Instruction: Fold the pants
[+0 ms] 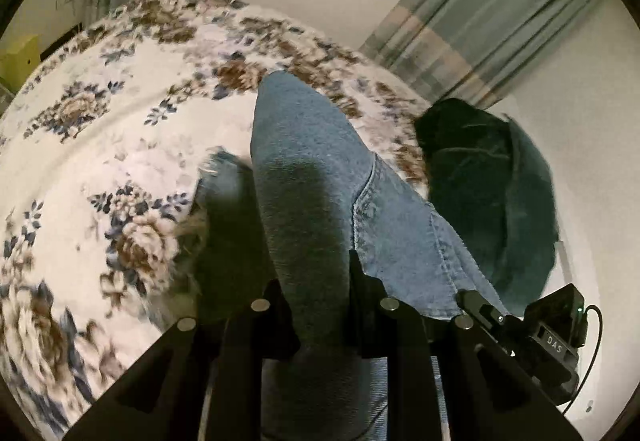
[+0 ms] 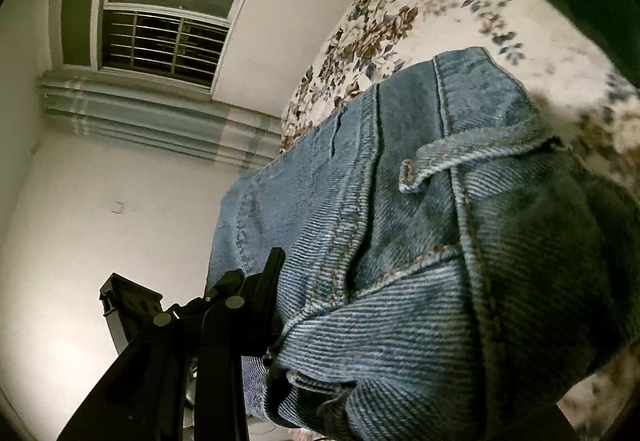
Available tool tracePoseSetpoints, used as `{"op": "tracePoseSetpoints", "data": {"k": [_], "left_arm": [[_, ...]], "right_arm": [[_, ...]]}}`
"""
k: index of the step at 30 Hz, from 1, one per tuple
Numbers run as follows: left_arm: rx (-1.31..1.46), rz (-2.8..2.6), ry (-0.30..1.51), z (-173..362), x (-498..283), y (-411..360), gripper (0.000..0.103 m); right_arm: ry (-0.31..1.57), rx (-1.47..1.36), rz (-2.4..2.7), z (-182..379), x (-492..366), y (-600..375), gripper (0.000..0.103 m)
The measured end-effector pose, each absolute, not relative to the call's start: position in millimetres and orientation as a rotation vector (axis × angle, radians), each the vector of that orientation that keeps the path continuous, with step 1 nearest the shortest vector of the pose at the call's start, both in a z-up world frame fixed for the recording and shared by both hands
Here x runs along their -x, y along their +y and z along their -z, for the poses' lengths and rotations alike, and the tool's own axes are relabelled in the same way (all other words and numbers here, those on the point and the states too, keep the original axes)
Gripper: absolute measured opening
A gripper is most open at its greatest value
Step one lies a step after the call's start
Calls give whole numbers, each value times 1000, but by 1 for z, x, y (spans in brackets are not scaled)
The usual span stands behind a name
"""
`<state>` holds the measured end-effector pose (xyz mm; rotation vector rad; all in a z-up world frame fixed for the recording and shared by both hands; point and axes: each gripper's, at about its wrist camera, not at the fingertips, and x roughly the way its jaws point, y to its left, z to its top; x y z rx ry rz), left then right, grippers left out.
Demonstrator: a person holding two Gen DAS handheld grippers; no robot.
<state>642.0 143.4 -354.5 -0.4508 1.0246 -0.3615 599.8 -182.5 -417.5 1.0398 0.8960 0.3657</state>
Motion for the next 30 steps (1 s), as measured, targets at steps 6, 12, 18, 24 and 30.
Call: {"op": "tracePoseSetpoints", "data": {"k": [6,12,18,24,30], "left_arm": [[450,342,1110,432,-668,166,19],[472,328,1113,437,-660,181,24],[418,253,1142,427,-646,175,32],[260,115,1131,391,-614,161,31],[157,53,1070,335,-556,140,44]], "right_arm": [[984,-1000,-324,491,-642,-154,37],[1097,-963,-356,507,-627,-166,45],[1163,-903,-275,491,-607,-192,50],[1201,-656,-132,441,-577,-190,54],[1175,-386,-10,377,-536,-172,63]]}}
